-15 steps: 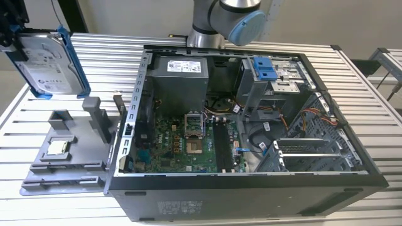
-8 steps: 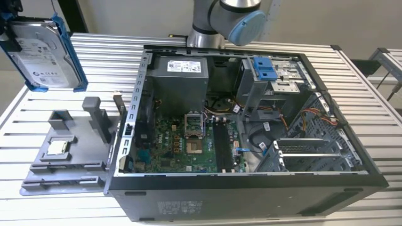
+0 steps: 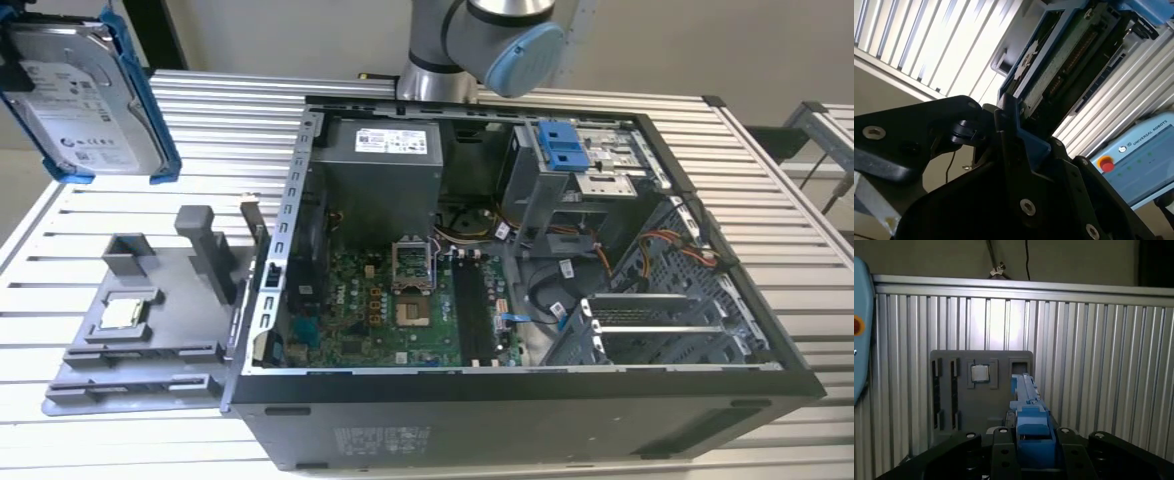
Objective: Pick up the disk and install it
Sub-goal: 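Pick up the disk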
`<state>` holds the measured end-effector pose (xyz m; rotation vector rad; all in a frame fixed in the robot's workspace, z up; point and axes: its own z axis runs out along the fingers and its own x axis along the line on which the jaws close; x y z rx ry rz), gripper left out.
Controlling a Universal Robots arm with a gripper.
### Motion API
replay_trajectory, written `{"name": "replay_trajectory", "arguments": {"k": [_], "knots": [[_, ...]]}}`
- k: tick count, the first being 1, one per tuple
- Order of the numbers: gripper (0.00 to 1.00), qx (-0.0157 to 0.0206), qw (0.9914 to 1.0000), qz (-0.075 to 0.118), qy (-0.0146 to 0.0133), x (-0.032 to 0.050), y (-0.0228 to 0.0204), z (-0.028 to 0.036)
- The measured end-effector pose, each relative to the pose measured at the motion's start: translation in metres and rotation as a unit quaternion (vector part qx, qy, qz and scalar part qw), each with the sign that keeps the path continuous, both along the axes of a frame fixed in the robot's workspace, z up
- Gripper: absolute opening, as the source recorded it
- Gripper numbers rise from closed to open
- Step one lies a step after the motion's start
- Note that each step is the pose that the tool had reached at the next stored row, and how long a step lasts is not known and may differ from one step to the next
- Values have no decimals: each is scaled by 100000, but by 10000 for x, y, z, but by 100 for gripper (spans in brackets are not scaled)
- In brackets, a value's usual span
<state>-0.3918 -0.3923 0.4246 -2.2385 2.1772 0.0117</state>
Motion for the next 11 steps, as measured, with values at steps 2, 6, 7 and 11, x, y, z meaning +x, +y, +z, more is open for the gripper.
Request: {"name": "replay_trajectory", "arguments": {"k": [2, 6, 7, 11], "knots": [[0, 3, 100000, 1, -8, 0, 0, 18], [0, 2, 100000, 1, -5, 0, 0, 24], [0, -1, 100000, 1, -1, 0, 0, 25], [0, -3, 100000, 0, 5, 0, 0, 28]]}}
